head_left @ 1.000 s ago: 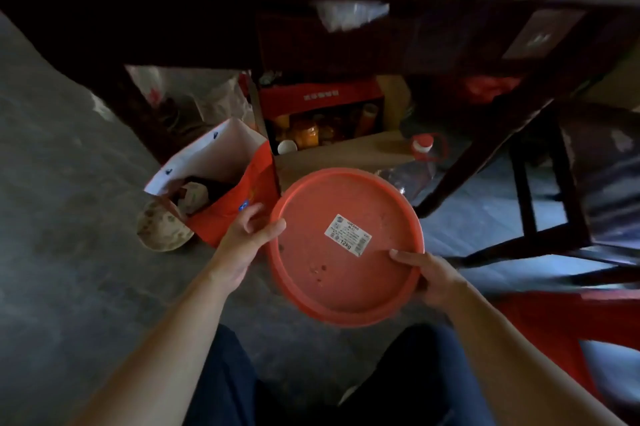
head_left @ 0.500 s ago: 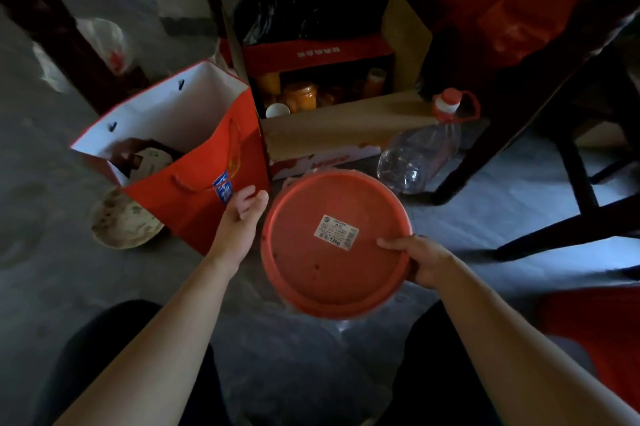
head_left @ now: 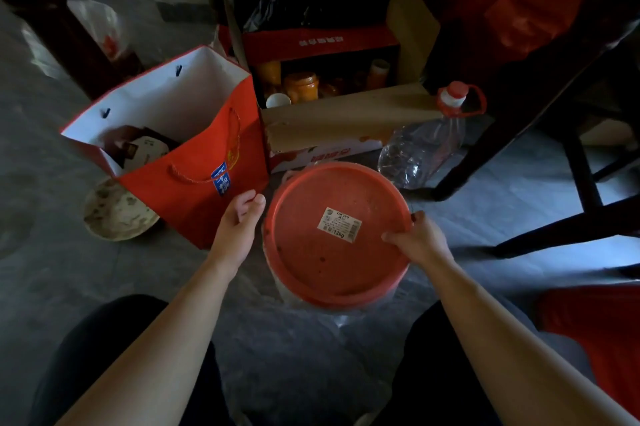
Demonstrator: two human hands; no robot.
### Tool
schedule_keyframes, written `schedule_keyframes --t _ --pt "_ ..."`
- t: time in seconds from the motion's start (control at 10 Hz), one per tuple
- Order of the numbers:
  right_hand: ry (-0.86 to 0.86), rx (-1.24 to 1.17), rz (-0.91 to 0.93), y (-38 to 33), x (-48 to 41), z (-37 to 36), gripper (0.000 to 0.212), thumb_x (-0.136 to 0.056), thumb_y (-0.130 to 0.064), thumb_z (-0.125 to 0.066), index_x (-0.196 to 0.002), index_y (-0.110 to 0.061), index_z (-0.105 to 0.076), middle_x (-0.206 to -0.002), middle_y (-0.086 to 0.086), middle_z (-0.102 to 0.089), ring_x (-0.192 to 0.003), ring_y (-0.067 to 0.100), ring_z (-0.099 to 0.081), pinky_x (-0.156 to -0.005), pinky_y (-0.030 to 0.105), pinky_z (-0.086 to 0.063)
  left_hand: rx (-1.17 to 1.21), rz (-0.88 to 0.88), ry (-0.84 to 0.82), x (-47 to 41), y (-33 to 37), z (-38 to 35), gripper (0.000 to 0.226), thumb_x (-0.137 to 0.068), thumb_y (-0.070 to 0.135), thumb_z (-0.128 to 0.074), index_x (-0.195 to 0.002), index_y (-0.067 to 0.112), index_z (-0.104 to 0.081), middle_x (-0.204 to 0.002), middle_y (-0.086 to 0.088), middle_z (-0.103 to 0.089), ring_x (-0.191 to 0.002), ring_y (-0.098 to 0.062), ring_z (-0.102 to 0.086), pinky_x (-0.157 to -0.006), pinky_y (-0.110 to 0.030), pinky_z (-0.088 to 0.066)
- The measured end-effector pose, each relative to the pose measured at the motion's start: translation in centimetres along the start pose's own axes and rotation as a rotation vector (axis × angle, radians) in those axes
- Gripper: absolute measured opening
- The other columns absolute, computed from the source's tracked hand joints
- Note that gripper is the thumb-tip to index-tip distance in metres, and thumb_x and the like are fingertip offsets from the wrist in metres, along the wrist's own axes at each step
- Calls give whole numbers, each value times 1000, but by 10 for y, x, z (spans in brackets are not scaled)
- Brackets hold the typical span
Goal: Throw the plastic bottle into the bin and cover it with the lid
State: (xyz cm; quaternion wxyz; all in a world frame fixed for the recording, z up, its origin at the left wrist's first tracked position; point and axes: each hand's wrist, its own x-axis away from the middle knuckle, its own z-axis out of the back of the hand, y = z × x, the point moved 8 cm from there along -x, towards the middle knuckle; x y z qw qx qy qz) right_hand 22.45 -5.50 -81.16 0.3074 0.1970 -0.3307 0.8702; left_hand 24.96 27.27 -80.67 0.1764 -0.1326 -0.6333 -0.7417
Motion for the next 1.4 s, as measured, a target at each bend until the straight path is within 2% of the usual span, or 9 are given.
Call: schedule_keyframes --t 0.1,0.2,0.3,0.4,0.6,0.8,1.1,1.2,1.4 --pt "61 188 -2 -5 7 -3 66 -80 -34 -75 -133 -10 -46 -126 15 -55 -102 32 -64 -78 41 -55 -22 -17 1 -5 -4 -3 57 -90 50 -54 -137 19 -47 -125 3 -54 -124 -17 -50 -101 -31 -40" --pt "84 381 7 -12 14 -4 79 -82 -30 -72 -146 -14 -27 -141 20 -37 -129 39 -42 -98 48 -46 -56 -54 -9 -8 -3 -11 53 -94 42 -52 -139 16 -44 -124 5 -51 -117 -9 -47 -83 -12 -36" --pt "143 493 179 -40 22 -7 90 -80 -32 -71 -150 -18 -17 -145 22 -31 -135 41 -32 -108 52 -37 -105 -78 -22 -10 -4 -19 55 -92 42 -54 -139 15 -44 -129 0 -52 -115 -8 -47 -85 -13 -36" --pt "58 619 364 -70 33 -32 96 -78 -42 -76 -152 -25 -18 -151 21 -25 -139 41 -26 -110 56 -35 -165 -99 -36 -10 -7 -24 75 -79 65 -56 -139 22 -44 -137 -2 -50 -123 -11 -48 -103 -28 -38" --pt "-205 740 376 -83 34 -83 107 -79 -42 -78 -156 -42 -3 -160 24 0 -147 46 -9 -108 58 -39 -276 -154 9 -9 -2 -23 90 -66 74 -47 -141 23 -42 -140 -4 -43 -130 -16 -42 -112 -36 -33" --pt "-173 778 399 -82 34 -89 109 -76 -51 -78 -156 -44 -5 -161 24 2 -146 47 -9 -103 52 -48 -297 -173 -7 -12 -4 -27 89 -69 72 -46 -142 22 -40 -142 -7 -42 -133 -18 -40 -114 -39 -31" --pt "-218 820 374 -84 29 -91 112 -73 -50 -82 -155 -42 -5 -158 26 3 -146 49 -5 -107 59 -43 -335 -191 19 -18 -6 -18 91 -69 74 -45 -143 22 -38 -146 -9 -40 -136 -24 -37 -114 -44 -31" --pt "-219 817 345 -85 29 -91 113 -71 -47 -84 -154 -41 -8 -158 26 2 -146 49 -4 -107 59 -43 -386 -240 5 -9 2 -25 90 -69 71 -45 -144 21 -37 -147 -11 -36 -137 -25 -33 -113 -35 -27" --pt "-262 760 360 -94 61 -62 107 -88 -41 -69 -155 -40 13 -163 23 17 -151 44 10 -120 65 -11 -460 -221 -57 15 51 -8 89 -69 71 -45 -141 21 -41 -148 -9 -35 -138 -25 -29 -107 -29 -22"
